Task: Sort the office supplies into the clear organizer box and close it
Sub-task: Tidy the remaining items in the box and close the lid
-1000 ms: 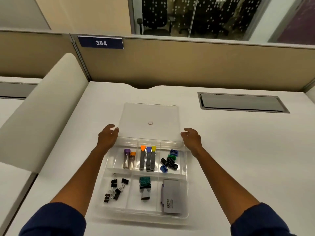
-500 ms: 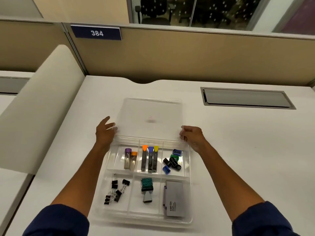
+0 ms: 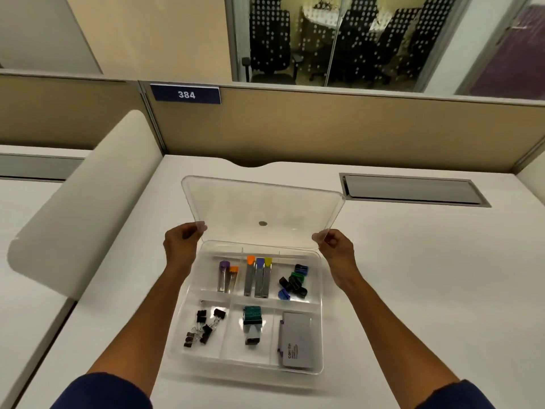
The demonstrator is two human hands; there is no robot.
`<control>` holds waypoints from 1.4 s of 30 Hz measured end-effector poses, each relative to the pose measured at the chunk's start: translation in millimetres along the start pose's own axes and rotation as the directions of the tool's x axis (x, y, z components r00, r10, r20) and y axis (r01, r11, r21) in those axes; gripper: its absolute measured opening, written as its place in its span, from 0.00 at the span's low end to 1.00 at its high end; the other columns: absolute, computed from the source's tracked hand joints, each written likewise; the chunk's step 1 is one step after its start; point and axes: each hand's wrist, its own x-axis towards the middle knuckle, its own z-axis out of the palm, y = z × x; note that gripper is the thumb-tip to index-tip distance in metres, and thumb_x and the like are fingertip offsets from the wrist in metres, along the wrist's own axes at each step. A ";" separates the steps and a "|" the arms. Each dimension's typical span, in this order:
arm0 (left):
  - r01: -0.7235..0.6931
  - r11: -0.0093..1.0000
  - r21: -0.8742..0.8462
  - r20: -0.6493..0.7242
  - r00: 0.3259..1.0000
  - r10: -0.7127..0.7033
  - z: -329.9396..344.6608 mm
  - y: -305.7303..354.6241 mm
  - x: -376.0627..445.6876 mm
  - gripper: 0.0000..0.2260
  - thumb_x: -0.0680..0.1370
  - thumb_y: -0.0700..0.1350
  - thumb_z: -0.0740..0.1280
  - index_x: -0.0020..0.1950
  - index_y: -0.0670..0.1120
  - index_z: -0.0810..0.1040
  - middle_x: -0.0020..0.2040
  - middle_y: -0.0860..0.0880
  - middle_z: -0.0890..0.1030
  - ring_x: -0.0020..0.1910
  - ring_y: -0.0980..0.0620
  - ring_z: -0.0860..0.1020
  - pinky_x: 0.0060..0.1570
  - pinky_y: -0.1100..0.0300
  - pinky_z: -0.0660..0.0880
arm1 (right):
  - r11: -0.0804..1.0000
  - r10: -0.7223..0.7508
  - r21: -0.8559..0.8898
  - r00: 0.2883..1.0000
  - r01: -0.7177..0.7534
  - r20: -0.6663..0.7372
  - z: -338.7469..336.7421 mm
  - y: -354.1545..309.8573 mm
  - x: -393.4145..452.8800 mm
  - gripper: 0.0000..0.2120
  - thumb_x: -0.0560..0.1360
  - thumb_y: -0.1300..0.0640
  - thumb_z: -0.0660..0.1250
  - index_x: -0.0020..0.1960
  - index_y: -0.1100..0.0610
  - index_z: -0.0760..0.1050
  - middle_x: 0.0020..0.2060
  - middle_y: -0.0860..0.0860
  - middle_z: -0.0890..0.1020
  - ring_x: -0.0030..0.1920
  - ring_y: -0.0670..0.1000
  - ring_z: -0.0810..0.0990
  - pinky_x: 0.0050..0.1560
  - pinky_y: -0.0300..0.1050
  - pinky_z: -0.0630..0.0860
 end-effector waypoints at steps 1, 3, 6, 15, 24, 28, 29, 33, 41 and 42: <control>-0.002 1.000 -0.003 -0.010 1.000 0.002 -2.7 -0.3 -9.1 0.06 0.73 0.42 0.73 0.49 0.45 0.84 0.44 0.52 0.85 0.46 0.55 0.81 0.57 0.51 0.78 | 1.000 -0.018 -0.014 1.000 0.018 -0.006 -2.9 1.3 -7.9 0.05 0.75 0.68 0.66 0.50 0.64 0.78 0.46 0.53 0.85 0.50 0.49 0.83 0.53 0.41 0.76; -0.006 1.000 -0.013 0.032 0.999 0.006 -8.8 0.2 -21.6 0.09 0.74 0.41 0.71 0.53 0.40 0.83 0.42 0.54 0.84 0.46 0.53 0.81 0.47 0.59 0.79 | 0.999 -0.038 -0.036 0.999 0.037 -0.006 -9.2 5.8 -20.3 0.06 0.76 0.69 0.64 0.50 0.65 0.78 0.47 0.52 0.85 0.50 0.50 0.82 0.54 0.42 0.76; -0.032 0.997 0.070 0.288 0.958 0.010 -19.5 -5.2 -39.8 0.16 0.76 0.33 0.66 0.64 0.35 0.74 0.64 0.37 0.76 0.63 0.44 0.76 0.61 0.61 0.74 | 0.996 0.057 0.063 0.998 -0.055 -0.022 -16.9 12.9 -35.8 0.09 0.76 0.69 0.62 0.50 0.65 0.81 0.51 0.53 0.85 0.54 0.51 0.83 0.60 0.46 0.77; 0.011 1.000 0.020 0.252 0.968 -0.016 -53.7 -36.4 -67.6 0.15 0.75 0.37 0.70 0.61 0.45 0.79 0.54 0.54 0.84 0.56 0.55 0.81 0.54 0.62 0.78 | 0.907 -0.176 -0.367 0.978 0.205 0.112 -22.3 27.6 -81.9 0.17 0.80 0.66 0.59 0.63 0.51 0.75 0.55 0.44 0.80 0.55 0.42 0.79 0.56 0.32 0.75; 0.123 0.992 0.008 0.119 0.985 -0.123 -52.5 -37.8 -62.7 0.12 0.76 0.29 0.57 0.50 0.37 0.79 0.51 0.37 0.82 0.51 0.38 0.81 0.50 0.48 0.79 | 0.754 -0.436 -0.531 0.899 0.385 0.034 -18.5 44.2 -93.5 0.18 0.77 0.68 0.61 0.64 0.54 0.70 0.61 0.47 0.74 0.55 0.50 0.79 0.55 0.41 0.79; 0.044 0.983 0.179 0.131 0.989 -0.068 -35.6 -29.5 -42.4 0.11 0.79 0.42 0.63 0.61 0.49 0.75 0.56 0.41 0.79 0.51 0.42 0.79 0.48 0.49 0.78 | 0.844 -0.296 -0.502 0.944 0.187 -0.146 -1.9 22.9 -70.8 0.17 0.78 0.59 0.63 0.66 0.56 0.68 0.62 0.54 0.71 0.51 0.52 0.78 0.46 0.39 0.75; -0.002 0.970 0.245 0.157 0.987 -0.038 -29.5 -26.0 -37.7 0.12 0.79 0.45 0.64 0.63 0.52 0.74 0.57 0.42 0.79 0.53 0.42 0.78 0.50 0.48 0.77 | 0.868 -0.235 -0.479 0.958 0.130 -0.165 2.9 18.1 -63.4 0.16 0.79 0.57 0.62 0.66 0.56 0.68 0.62 0.55 0.72 0.53 0.52 0.77 0.48 0.40 0.74; -0.090 0.923 0.374 0.199 0.980 0.015 1.5 -8.1 -26.3 0.15 0.80 0.50 0.63 0.65 0.48 0.76 0.62 0.44 0.78 0.59 0.43 0.76 0.58 0.48 0.74 | 0.902 0.039 -0.417 0.984 -0.109 -0.173 16.4 10.2 -35.9 0.15 0.82 0.53 0.56 0.62 0.59 0.74 0.58 0.56 0.79 0.58 0.57 0.77 0.55 0.44 0.72; 0.019 0.887 0.460 0.067 0.996 -0.056 22.8 -11.2 -0.9 0.09 0.79 0.45 0.63 0.49 0.43 0.82 0.55 0.44 0.82 0.51 0.45 0.76 0.50 0.56 0.70 | 0.908 0.197 -0.325 0.953 -0.265 -0.228 23.6 14.4 -15.8 0.12 0.80 0.54 0.62 0.55 0.60 0.78 0.47 0.51 0.78 0.48 0.52 0.76 0.51 0.46 0.74; 0.030 0.893 0.450 0.053 0.997 -0.060 23.9 -11.3 -0.5 0.09 0.78 0.43 0.63 0.49 0.42 0.82 0.54 0.44 0.81 0.50 0.46 0.75 0.48 0.57 0.69 | 0.911 0.198 -0.315 0.953 -0.265 -0.228 23.4 14.6 -15.9 0.11 0.79 0.54 0.62 0.55 0.60 0.78 0.47 0.51 0.78 0.48 0.52 0.76 0.50 0.45 0.74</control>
